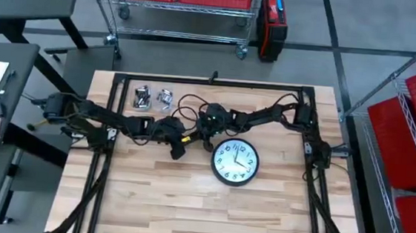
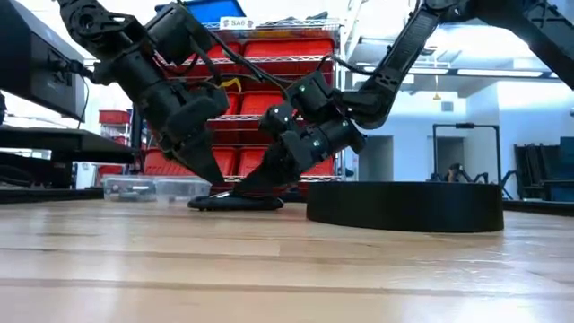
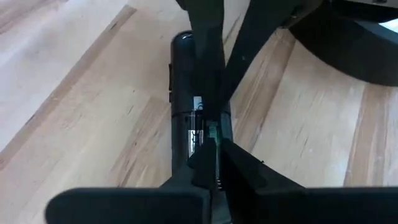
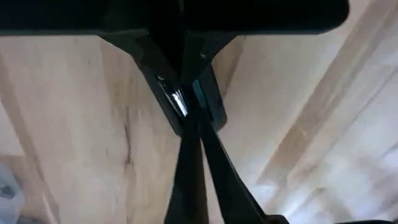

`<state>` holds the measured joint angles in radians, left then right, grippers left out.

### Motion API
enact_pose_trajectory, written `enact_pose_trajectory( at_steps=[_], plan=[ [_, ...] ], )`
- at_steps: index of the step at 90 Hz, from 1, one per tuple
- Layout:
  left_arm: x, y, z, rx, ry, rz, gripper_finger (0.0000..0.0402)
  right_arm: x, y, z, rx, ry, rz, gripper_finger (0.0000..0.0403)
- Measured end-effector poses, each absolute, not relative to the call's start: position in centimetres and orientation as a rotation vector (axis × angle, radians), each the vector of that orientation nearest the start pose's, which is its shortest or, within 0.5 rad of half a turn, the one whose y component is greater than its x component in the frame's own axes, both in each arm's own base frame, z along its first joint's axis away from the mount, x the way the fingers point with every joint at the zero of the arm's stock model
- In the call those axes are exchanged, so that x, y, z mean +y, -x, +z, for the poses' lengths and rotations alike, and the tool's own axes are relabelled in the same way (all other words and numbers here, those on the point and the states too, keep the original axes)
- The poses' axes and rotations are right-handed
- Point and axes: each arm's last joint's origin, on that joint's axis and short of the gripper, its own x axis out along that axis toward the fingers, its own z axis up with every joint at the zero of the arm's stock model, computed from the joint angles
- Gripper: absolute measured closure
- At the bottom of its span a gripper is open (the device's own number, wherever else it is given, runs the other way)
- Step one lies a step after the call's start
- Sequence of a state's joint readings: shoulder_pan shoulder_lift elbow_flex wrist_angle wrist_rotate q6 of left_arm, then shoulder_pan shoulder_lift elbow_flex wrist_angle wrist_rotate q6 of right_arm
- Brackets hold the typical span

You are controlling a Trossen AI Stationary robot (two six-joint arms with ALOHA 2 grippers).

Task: Insert battery
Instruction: Insert the silver battery into the remote

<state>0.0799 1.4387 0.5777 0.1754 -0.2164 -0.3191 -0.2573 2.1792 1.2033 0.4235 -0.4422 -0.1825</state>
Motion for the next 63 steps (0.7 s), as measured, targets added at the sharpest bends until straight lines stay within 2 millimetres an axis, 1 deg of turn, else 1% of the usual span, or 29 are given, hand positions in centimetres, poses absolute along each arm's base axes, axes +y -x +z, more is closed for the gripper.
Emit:
enact_pose_trajectory(
  at_steps=[7, 13, 21, 28, 38, 52, 63],
  plan=[
    [2.7, -26.3, 15.8, 0.634, 0.257, 0.391, 0.0398, -9.9, -42.7, 10.2, 0.495, -0.013, 0.226, 0.0403],
    [2.7, -26.4, 15.8, 0.625, 0.259, 0.39, 0.0398, -10.0, -42.7, 10.7, 0.478, -0.029, 0.218, 0.0403],
    [2.7, -26.4, 15.9, 0.622, 0.259, 0.39, 0.0398, -10.6, -42.8, 11.4, 0.439, -0.042, 0.198, 0.0403],
    [2.7, -26.4, 15.9, 0.619, 0.26, 0.389, 0.0398, -11.2, -42.5, 11.2, 0.454, -0.063, 0.182, 0.0403],
    [2.7, -26.4, 15.9, 0.618, 0.261, 0.389, 0.0398, -11.5, -42.3, 10.9, 0.477, -0.059, 0.179, 0.0403],
    [2.7, -26.4, 15.9, 0.617, 0.261, 0.389, 0.0398, -10.8, -42.5, 10.8, 0.488, -0.053, 0.198, 0.0403],
    [2.7, -26.4, 15.9, 0.617, 0.261, 0.389, 0.0398, -9.8, -42.8, 10.2, 0.491, -0.048, 0.221, 0.0403]
  ],
)
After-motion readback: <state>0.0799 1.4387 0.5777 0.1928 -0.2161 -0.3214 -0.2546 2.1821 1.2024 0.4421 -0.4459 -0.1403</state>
